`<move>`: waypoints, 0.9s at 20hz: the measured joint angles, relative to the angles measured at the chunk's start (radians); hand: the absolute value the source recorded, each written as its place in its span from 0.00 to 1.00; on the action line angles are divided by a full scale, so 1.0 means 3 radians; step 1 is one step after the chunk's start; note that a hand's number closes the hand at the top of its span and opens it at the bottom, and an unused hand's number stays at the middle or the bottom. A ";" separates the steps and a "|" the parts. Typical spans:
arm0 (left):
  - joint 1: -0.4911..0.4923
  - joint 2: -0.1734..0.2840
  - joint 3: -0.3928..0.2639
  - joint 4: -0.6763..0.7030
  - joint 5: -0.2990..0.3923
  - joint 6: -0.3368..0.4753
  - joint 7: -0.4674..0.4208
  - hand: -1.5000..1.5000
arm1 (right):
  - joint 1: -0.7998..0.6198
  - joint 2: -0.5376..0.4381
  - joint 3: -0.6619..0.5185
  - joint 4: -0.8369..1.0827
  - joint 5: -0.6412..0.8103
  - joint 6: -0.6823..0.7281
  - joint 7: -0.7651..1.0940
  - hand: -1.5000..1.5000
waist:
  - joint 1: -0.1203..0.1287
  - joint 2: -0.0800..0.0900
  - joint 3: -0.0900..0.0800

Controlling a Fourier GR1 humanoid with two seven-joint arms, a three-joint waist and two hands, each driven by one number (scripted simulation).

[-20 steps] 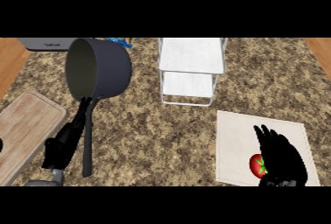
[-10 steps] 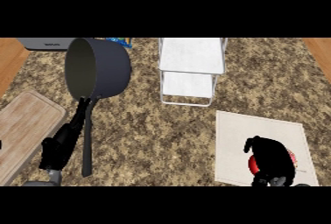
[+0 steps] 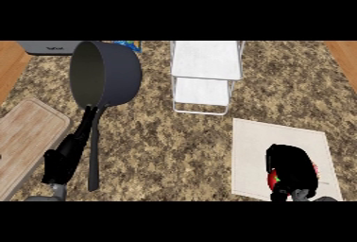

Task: Pick the tomato from the placemat and place it in the tiered shelf

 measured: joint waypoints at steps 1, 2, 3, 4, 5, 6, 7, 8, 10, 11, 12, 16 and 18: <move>0.0011 -0.0001 0.0012 -0.0018 0.0005 0.0003 0.0025 0.50 | 0.0046 -0.0018 -0.0001 -0.0068 0.0036 -0.0024 0.0012 1.00 | -0.0005 0.0002 0.0003; -0.0011 -0.0011 0.0009 -0.0005 -0.0006 0.0006 0.0044 0.50 | 0.0063 -0.0018 -0.0008 -0.0120 0.0069 -0.0035 0.0039 1.00 | -0.0011 0.0003 0.0009; -0.0018 -0.0006 0.0009 -0.0011 -0.0007 -0.0002 0.0057 0.50 | -0.0035 -0.0051 -0.0043 -0.0081 0.0031 -0.0012 -0.0087 1.00 | 0.0005 0.0012 0.0014; -0.0040 -0.0005 0.0002 -0.0010 -0.0011 -0.0012 0.0056 0.50 | -0.0156 -0.0111 -0.0073 -0.0042 -0.0035 0.0024 -0.0283 1.00 | 0.0039 0.0029 0.0017; -0.0061 0.0000 -0.0006 -0.0010 -0.0010 -0.0032 0.0054 0.50 | -0.0268 -0.0175 -0.0072 -0.0024 -0.0091 0.0065 -0.0497 1.00 | 0.0084 0.0049 0.0020; -0.0075 -0.0003 -0.0021 -0.0014 -0.0011 -0.0047 0.0048 0.50 | -0.0364 -0.0247 -0.0066 -0.0019 -0.0148 0.0103 -0.0722 1.00 | 0.0135 0.0071 0.0023; -0.0091 -0.0007 -0.0042 -0.0016 -0.0016 -0.0061 0.0047 0.50 | -0.0464 -0.0305 -0.0048 -0.0027 -0.0199 0.0144 -0.0937 1.00 | 0.0196 0.0097 0.0025; -0.0105 -0.0014 -0.0060 -0.0016 -0.0015 -0.0077 0.0050 0.50 | -0.0563 -0.0354 -0.0029 -0.0043 -0.0246 0.0183 -0.1139 1.00 | 0.0263 0.0125 0.0026; -0.0108 -0.0030 -0.0101 -0.0003 -0.0023 -0.0096 0.0064 0.50 | -0.0747 -0.0466 -0.0038 -0.0061 -0.0373 0.0246 -0.1562 1.00 | 0.0349 0.0162 0.0028; -0.0118 -0.0033 -0.0110 0.0003 -0.0028 -0.0101 0.0072 0.50 | -0.0836 -0.0524 -0.0061 -0.0062 -0.0452 0.0274 -0.1783 1.00 | 0.0369 0.0174 0.0029; -0.0121 -0.0036 -0.0123 0.0002 -0.0031 -0.0108 0.0081 0.50 | -0.0921 -0.0583 -0.0100 -0.0048 -0.0536 0.0296 -0.2004 1.00 | 0.0386 0.0181 0.0030; -0.0132 -0.0046 -0.0152 0.0031 -0.0041 -0.0125 0.0117 0.50 | -0.1293 -0.0835 -0.0394 0.0100 -0.0895 0.0362 -0.2852 1.00 | 0.0383 0.0197 0.0029; -0.0135 -0.0049 -0.0162 0.0027 -0.0044 -0.0132 0.0117 0.50 | -0.1480 -0.0929 -0.0586 0.0240 -0.1095 0.0388 -0.3246 1.00 | 0.0377 0.0199 0.0031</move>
